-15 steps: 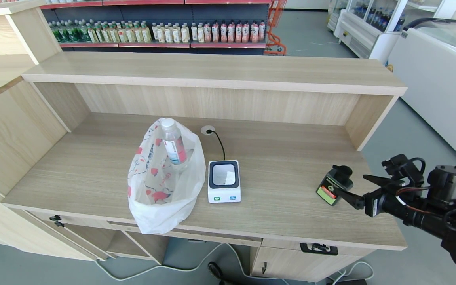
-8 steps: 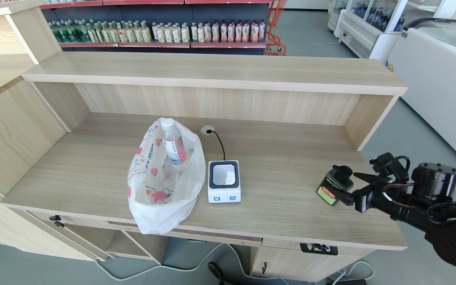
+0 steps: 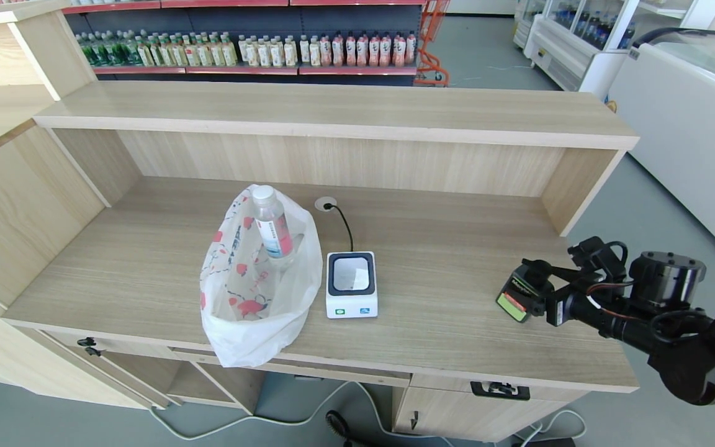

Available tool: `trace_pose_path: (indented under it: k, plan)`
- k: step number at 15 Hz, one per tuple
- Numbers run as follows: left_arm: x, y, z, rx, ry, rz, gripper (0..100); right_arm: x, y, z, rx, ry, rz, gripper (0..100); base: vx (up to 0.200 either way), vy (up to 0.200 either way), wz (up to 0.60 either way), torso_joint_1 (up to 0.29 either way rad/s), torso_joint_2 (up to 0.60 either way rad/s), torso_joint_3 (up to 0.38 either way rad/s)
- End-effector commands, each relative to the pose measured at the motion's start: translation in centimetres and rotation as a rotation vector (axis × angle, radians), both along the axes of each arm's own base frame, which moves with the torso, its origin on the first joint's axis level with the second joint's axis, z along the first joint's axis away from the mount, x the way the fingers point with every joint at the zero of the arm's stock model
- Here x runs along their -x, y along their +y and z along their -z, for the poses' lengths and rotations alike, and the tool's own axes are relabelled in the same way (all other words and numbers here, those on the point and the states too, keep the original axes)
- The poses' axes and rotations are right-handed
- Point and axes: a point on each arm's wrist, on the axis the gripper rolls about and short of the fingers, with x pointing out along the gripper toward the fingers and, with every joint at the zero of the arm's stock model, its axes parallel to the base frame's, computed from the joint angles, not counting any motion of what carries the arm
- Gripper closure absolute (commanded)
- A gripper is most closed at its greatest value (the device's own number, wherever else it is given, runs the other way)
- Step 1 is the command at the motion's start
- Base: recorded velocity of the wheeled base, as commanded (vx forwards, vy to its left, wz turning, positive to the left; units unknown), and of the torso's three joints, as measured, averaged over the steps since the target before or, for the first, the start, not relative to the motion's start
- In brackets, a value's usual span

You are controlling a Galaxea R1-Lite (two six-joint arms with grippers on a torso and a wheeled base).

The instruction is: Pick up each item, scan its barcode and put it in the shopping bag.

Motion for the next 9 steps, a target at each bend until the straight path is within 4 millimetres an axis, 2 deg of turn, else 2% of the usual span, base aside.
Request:
trace_pose_path:
  k: [1, 2, 9]
  plan:
    - [0.00, 0.00, 0.00, 0.000, -0.001, 0.000, 0, -0.53, 0.05, 0.42, 0.002, 0.004, -0.002, 0, 0.000, 0.000, 0.00, 0.000, 0.00, 0.000]
    - [0.00, 0.00, 0.00, 0.000, -0.001, 0.000, 0, -0.63, 0.05, 0.57, 0.005, 0.006, -0.003, 100, 0.000, 0.000, 0.00, 0.000, 0.00, 0.000]
    - [0.00, 0.00, 0.00, 0.000, -0.001, 0.000, 0, -1.03, 0.05, 0.78, 0.012, -0.037, -0.004, 100, 0.000, 0.000, 0.00, 0.000, 0.00, 0.000]
